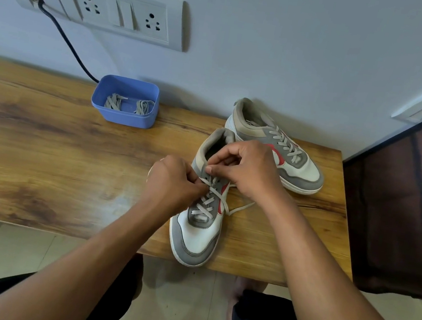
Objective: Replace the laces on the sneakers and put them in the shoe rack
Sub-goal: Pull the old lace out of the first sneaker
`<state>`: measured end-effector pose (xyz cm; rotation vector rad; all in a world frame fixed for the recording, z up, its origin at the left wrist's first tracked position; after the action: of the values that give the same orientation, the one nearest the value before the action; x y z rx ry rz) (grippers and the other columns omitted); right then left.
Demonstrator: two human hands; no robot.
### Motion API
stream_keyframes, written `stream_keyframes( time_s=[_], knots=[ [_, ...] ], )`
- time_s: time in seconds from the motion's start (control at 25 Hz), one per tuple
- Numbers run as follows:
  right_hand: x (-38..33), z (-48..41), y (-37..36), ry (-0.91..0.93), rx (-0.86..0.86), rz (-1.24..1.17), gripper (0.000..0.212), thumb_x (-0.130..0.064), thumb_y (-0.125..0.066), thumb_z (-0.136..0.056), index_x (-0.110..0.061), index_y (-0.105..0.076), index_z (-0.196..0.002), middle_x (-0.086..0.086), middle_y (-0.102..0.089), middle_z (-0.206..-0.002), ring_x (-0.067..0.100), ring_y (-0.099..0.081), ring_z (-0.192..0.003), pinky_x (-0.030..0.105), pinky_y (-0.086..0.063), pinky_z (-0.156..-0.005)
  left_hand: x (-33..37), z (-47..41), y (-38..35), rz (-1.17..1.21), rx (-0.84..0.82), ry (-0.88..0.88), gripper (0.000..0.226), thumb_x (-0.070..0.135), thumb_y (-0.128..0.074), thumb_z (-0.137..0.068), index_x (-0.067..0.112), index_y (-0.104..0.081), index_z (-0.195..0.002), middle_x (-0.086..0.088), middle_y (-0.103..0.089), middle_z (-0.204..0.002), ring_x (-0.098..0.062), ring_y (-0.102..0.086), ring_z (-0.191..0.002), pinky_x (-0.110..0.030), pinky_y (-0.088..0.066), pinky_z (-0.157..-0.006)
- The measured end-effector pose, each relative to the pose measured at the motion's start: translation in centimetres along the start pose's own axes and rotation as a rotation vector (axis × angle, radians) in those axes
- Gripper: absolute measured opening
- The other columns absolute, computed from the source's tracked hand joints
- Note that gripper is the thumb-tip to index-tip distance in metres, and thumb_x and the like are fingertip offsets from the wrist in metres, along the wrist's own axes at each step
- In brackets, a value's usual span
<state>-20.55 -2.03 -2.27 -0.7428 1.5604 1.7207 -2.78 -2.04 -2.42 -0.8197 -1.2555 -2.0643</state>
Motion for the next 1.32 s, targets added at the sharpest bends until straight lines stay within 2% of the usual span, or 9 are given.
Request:
stream_keyframes(
  time_s=[0.2, 0.36, 0.52, 0.68, 0.84, 1.0, 1.08, 1.16, 1.32],
  knots=[
    [0.3, 0.1, -0.3, -0.021, 0.037, -0.021, 0.018, -0.021, -0.096, -0.072, -0.024, -0.081, -0.082, -0.013, -0.075, -0.069, 0.0, -0.068, -0.064, 0.033, -0.061, -0.069, -0.3, -0.4, -0.3, 0.075, -0.091, 0.083, 0.015, 0.011, -0.078, -0.083, 0.0, -0.074, -0.073, -0.015, -0.073, -0.065, -0.03, -0.074, -0.064, -0.039, -0.063, -0.061],
    [0.4, 0.2, -0.2, -0.037, 0.031, -0.023, 0.019, -0.021, -0.095, -0.072, -0.026, -0.08, -0.082, -0.014, -0.073, -0.067, -0.002, -0.067, -0.063, 0.03, -0.059, -0.067, -0.4, -0.2, 0.6, 0.115, -0.253, 0.137, 0.018, 0.015, -0.079, -0.086, -0.001, -0.073, -0.081, -0.017, -0.075, -0.073, -0.017, -0.066, -0.057, -0.025, -0.051, -0.049],
    [0.2, 0.0, -0.1, -0.043, 0.022, -0.038, 0.018, -0.02, -0.095, -0.073, -0.025, -0.08, -0.082, -0.014, -0.074, -0.068, -0.001, -0.067, -0.064, 0.034, -0.062, -0.069, -0.2, -0.4, 0.4, 0.087, -0.2, 0.085, 0.016, 0.014, -0.081, -0.086, 0.001, -0.075, -0.08, -0.012, -0.075, -0.069, -0.015, -0.068, -0.057, -0.025, -0.052, -0.049],
    [0.5, 0.3, -0.1, -0.056, 0.002, -0.05, 0.018, -0.022, -0.095, -0.073, -0.026, -0.08, -0.081, -0.013, -0.075, -0.071, 0.001, -0.068, -0.065, 0.038, -0.064, -0.072, -0.2, -0.4, 1.4, 0.055, -0.375, 0.106, 0.016, 0.014, -0.078, -0.087, -0.002, -0.074, -0.087, -0.016, -0.075, -0.077, -0.015, -0.067, -0.061, -0.022, -0.051, -0.05],
    [0.6, 0.4, -0.1, -0.06, 0.002, -0.049, 0.018, -0.022, -0.095, -0.073, -0.026, -0.08, -0.082, -0.014, -0.074, -0.07, 0.0, -0.068, -0.065, 0.037, -0.064, -0.071, -0.2, -0.4, 0.9, 0.039, -0.302, 0.073, 0.018, 0.019, -0.078, -0.088, 0.002, -0.075, -0.084, -0.01, -0.076, -0.072, -0.015, -0.069, -0.061, -0.023, -0.052, -0.05],
    [0.7, 0.4, -0.1, -0.063, -0.003, -0.063, 0.018, -0.021, -0.095, -0.074, -0.026, -0.08, -0.083, -0.012, -0.075, -0.072, 0.001, -0.068, -0.066, 0.038, -0.064, -0.072, -0.1, -0.5, 2.0, -0.003, -0.476, 0.083, 0.022, 0.02, -0.078, -0.089, -0.002, -0.073, -0.088, -0.01, -0.074, -0.073, -0.015, -0.068, -0.064, -0.024, -0.051, -0.053],
    [0.7, 0.4, -0.1, -0.069, -0.006, -0.067, 0.018, -0.02, -0.094, -0.074, -0.026, -0.08, -0.083, -0.012, -0.075, -0.072, 0.001, -0.068, -0.065, 0.038, -0.064, -0.072, -0.1, -0.4, 1.7, 0.017, -0.417, 0.075, 0.028, 0.03, -0.081, -0.086, 0.002, -0.075, -0.084, -0.009, -0.075, -0.073, -0.014, -0.067, -0.062, -0.024, -0.049, -0.051],
    [0.6, 0.4, -0.1, -0.073, -0.003, -0.073, 0.018, -0.019, -0.095, -0.074, -0.025, -0.08, -0.083, -0.012, -0.075, -0.071, 0.002, -0.068, -0.065, 0.039, -0.064, -0.073, 0.0, -0.4, 1.1, -0.021, -0.348, 0.016, 0.022, 0.024, -0.081, -0.086, 0.004, -0.075, -0.079, -0.008, -0.074, -0.069, -0.014, -0.066, -0.058, -0.022, -0.048, -0.048],
    [0.5, 0.6, -0.1, -0.077, -0.004, -0.096, 0.018, -0.018, -0.094, -0.075, -0.022, -0.08, -0.085, -0.011, -0.075, -0.071, 0.002, -0.068, -0.066, 0.039, -0.064, -0.074, -0.2, -0.4, 2.1, -0.08, -0.523, 0.013, 0.02, 0.017, -0.077, -0.089, -0.002, -0.071, -0.083, -0.008, -0.072, -0.069, -0.015, -0.066, -0.06, -0.025, -0.051, -0.053]
  ],
)
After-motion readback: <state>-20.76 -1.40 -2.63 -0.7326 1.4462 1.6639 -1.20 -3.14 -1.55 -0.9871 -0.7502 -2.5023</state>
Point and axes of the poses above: each hand's wrist, its own z-axis away from the middle knuckle, its own y-axis out of the back of the hand, x = y × z, the point moved 2 cm from there along -z, towards the middle knuckle
